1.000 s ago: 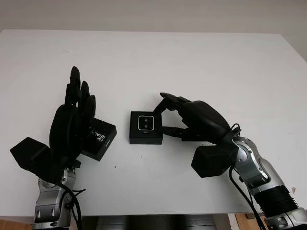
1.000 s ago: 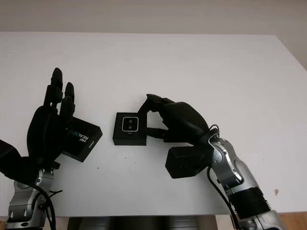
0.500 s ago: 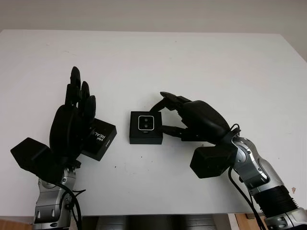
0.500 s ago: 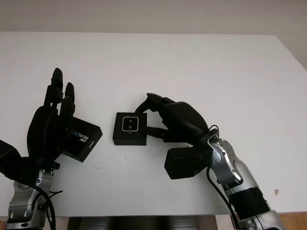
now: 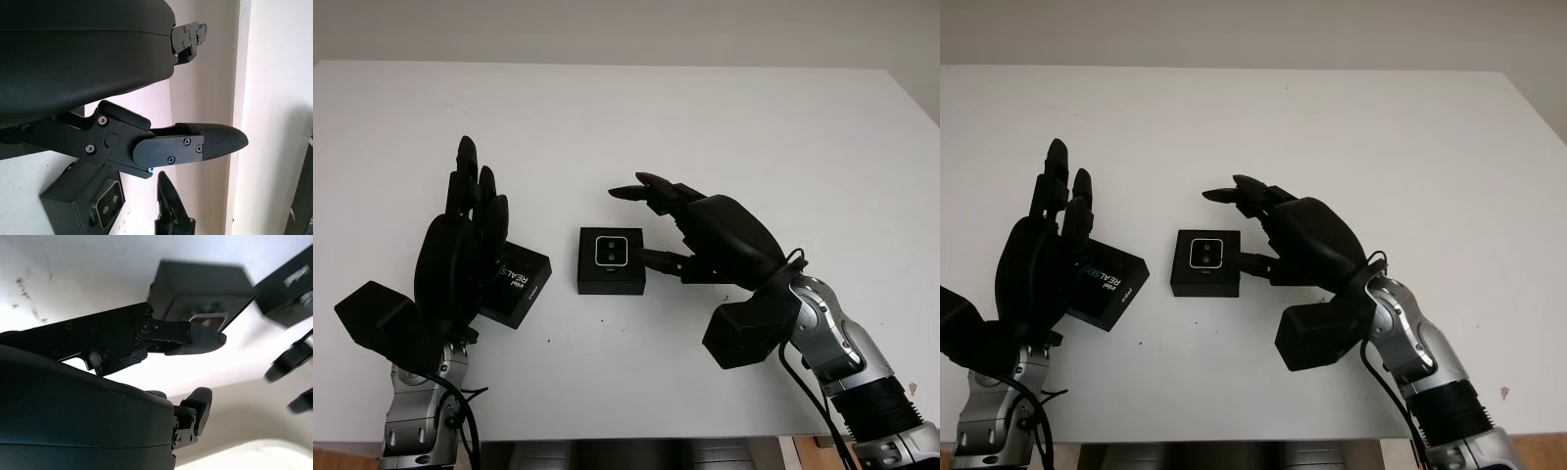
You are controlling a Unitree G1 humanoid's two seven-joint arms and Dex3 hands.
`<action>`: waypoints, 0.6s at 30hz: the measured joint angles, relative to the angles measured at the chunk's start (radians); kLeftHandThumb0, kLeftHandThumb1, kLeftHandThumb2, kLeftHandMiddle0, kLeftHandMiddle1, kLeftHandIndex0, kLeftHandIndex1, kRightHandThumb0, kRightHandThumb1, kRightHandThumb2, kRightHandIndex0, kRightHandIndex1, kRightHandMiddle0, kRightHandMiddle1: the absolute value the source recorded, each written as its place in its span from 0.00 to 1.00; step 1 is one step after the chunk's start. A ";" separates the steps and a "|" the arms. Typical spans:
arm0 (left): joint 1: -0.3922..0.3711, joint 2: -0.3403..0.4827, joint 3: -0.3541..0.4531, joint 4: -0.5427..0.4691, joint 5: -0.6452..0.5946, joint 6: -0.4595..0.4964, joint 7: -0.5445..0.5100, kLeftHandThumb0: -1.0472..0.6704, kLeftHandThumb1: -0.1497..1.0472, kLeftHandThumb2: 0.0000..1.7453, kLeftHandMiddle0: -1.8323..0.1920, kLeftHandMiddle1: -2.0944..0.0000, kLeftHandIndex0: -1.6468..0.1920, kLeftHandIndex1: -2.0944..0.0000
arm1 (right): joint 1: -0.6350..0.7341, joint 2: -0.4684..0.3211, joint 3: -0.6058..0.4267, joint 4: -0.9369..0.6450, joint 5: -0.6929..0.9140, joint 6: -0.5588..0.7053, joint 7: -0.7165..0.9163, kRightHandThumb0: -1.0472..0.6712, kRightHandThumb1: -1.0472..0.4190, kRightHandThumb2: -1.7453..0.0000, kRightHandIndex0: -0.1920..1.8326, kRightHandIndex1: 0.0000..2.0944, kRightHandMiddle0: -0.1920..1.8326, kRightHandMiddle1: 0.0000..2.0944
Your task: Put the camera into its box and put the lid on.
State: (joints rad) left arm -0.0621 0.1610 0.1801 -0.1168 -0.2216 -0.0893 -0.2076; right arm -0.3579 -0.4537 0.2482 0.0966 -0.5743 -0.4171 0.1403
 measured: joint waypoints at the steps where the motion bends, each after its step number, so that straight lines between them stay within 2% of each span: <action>1: 0.000 0.000 0.000 0.000 0.000 0.000 0.000 0.18 1.00 0.28 1.00 1.00 1.00 1.00 | 0.004 -0.001 0.003 -0.003 0.000 0.000 0.010 0.24 0.00 0.72 0.19 0.02 0.07 0.29; 5: 0.000 0.000 0.000 0.000 0.000 0.000 0.001 0.18 1.00 0.27 1.00 1.00 1.00 1.00 | 0.024 -0.006 0.006 -0.018 0.005 -0.012 0.028 0.22 0.00 0.73 0.20 0.03 0.10 0.31; 18: 0.000 -0.003 -0.001 0.000 0.001 0.000 0.004 0.19 1.00 0.28 1.00 1.00 1.00 1.00 | 0.067 -0.038 0.016 -0.054 -0.015 -0.054 0.054 0.23 0.00 0.74 0.19 0.02 0.08 0.35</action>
State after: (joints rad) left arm -0.0621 0.1584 0.1791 -0.1168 -0.2206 -0.0892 -0.2032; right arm -0.2909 -0.4913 0.2646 0.0424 -0.5897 -0.4713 0.1943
